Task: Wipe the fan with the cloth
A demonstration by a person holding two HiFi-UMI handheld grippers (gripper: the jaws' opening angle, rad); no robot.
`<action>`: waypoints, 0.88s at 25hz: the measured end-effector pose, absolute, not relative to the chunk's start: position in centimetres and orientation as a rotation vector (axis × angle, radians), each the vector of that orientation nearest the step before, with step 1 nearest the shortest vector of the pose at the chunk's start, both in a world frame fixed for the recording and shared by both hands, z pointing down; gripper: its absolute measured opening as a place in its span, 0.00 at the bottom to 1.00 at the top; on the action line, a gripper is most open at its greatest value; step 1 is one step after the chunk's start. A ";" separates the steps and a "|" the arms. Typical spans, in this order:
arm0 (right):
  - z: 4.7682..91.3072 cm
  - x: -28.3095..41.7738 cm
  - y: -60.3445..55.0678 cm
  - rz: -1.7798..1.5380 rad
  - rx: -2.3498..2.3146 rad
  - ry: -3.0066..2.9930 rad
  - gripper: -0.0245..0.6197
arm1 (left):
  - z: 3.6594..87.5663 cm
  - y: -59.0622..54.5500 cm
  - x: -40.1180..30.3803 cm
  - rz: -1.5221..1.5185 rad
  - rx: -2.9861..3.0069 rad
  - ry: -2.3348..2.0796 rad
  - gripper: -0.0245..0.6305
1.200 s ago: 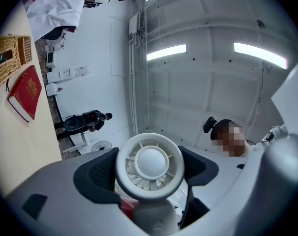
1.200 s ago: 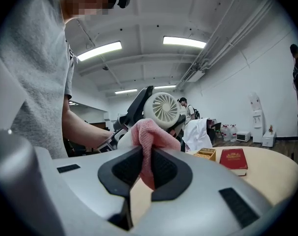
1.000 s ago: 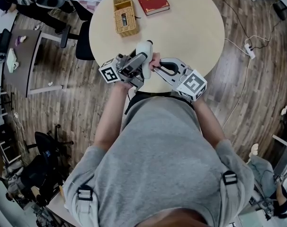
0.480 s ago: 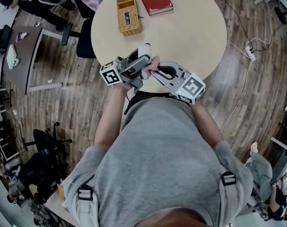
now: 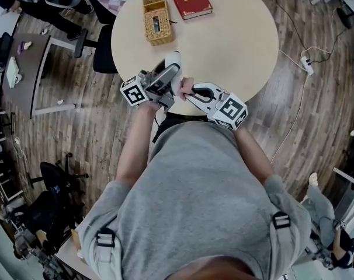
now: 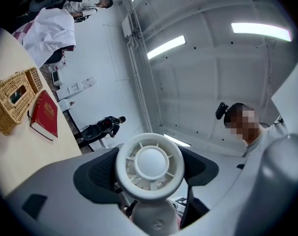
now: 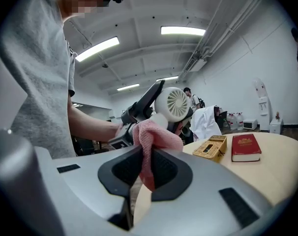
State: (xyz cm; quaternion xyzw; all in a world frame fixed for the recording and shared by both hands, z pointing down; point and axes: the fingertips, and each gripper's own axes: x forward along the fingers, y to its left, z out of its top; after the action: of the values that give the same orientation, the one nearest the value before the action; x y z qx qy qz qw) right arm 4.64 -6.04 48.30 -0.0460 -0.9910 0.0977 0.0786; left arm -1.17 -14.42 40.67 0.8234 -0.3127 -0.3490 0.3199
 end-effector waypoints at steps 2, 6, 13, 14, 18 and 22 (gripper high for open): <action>48.7 4.8 -6.3 0.280 -0.115 -2.955 0.10 | 40.6 -14.4 -1.0 -0.891 2.180 -0.837 0.62; 48.7 5.2 -7.2 0.256 -0.082 -2.951 0.10 | 40.4 -14.3 0.2 -0.787 2.239 -0.860 0.62; 48.7 6.5 -10.1 0.220 0.037 -2.941 0.11 | 41.0 -14.3 2.0 -0.550 2.336 -0.937 0.62; 48.6 6.7 -10.7 0.211 0.063 -2.942 0.11 | 41.2 -14.2 2.0 -0.517 2.346 -0.952 0.62; 47.8 7.7 -13.0 0.187 0.157 -2.962 0.11 | 42.3 -13.8 2.1 -0.383 2.376 -1.005 0.62; 47.6 8.3 -14.0 0.165 0.190 -2.954 0.10 | 43.6 -13.2 1.8 -0.282 2.398 -1.051 0.62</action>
State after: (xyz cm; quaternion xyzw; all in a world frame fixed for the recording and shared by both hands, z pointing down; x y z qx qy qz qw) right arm 8.26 -14.02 47.56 0.0638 -0.9925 0.0553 0.0884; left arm 1.82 -13.20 43.64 0.8814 -0.3863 -0.1036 0.2514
